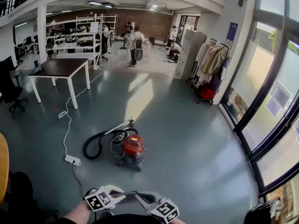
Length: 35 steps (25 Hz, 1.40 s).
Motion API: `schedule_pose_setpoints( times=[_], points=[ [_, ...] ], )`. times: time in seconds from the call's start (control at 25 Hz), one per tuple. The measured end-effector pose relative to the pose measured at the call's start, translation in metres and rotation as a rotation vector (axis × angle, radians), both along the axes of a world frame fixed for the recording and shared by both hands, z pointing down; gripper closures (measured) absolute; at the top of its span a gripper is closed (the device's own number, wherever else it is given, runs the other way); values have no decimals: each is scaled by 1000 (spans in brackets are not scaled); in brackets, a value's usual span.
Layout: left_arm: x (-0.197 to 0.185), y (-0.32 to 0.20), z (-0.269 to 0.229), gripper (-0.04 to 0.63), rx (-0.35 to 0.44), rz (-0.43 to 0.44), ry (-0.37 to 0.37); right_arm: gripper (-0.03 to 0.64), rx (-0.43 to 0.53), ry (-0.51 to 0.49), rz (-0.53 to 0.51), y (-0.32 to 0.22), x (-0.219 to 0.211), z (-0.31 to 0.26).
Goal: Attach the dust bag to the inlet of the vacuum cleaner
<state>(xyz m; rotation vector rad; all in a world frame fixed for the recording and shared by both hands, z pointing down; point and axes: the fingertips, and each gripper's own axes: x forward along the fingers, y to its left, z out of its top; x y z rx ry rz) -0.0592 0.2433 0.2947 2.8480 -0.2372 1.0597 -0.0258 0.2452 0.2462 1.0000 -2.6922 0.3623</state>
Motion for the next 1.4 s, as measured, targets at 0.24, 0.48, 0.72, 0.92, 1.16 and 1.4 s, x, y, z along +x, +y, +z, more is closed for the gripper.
schedule_pose_setpoints(
  times=[0.24,0.48,0.72,0.92,1.16,1.4],
  points=[
    [3,3,2,552,1,0,-5,623,-1,1,0,2,3,1],
    [2,4,2,552,4,-2,-7,623,9,-2,-8,4,1,0],
    [4,2,5,552,3,-6,-25,623,35,11,-10,2,5,-3],
    [4,5,12,552,-3,-20,-41,623,40,9,-2,3,15,-2],
    [11,3,13,552,-5,-43,-42,623,36,-5,-17,2,24,-3],
    [29,0,13,552,-8,-66,-33,623,37,-1,-38,0,41,0]
  ],
)
